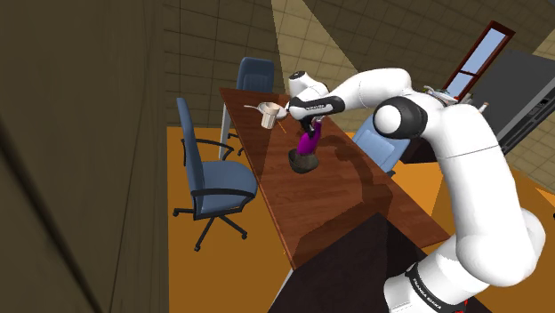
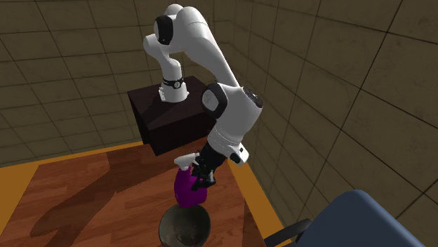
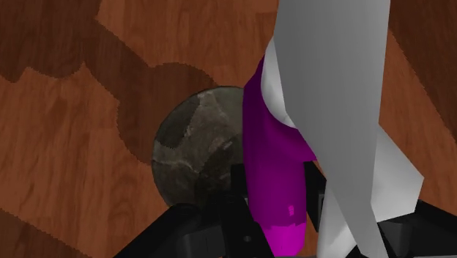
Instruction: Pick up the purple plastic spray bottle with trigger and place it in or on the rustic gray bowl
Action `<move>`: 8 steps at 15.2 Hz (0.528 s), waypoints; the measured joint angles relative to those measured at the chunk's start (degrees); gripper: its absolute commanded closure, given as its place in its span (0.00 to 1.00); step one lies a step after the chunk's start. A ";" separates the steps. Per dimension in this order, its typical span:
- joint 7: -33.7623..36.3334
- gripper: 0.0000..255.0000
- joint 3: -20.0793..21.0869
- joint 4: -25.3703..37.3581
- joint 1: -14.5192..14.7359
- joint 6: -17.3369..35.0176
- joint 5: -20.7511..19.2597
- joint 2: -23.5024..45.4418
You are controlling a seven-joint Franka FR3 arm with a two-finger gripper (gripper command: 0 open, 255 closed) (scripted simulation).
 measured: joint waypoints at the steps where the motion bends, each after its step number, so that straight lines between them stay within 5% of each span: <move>1: -1.44 1.00 -0.07 3.74 -0.80 -1.06 0.38 2.13; 3: -4.49 1.00 -0.18 13.83 -2.38 -3.96 1.33 8.20; 8: -5.17 1.00 -0.27 18.68 -3.18 -3.88 1.63 12.77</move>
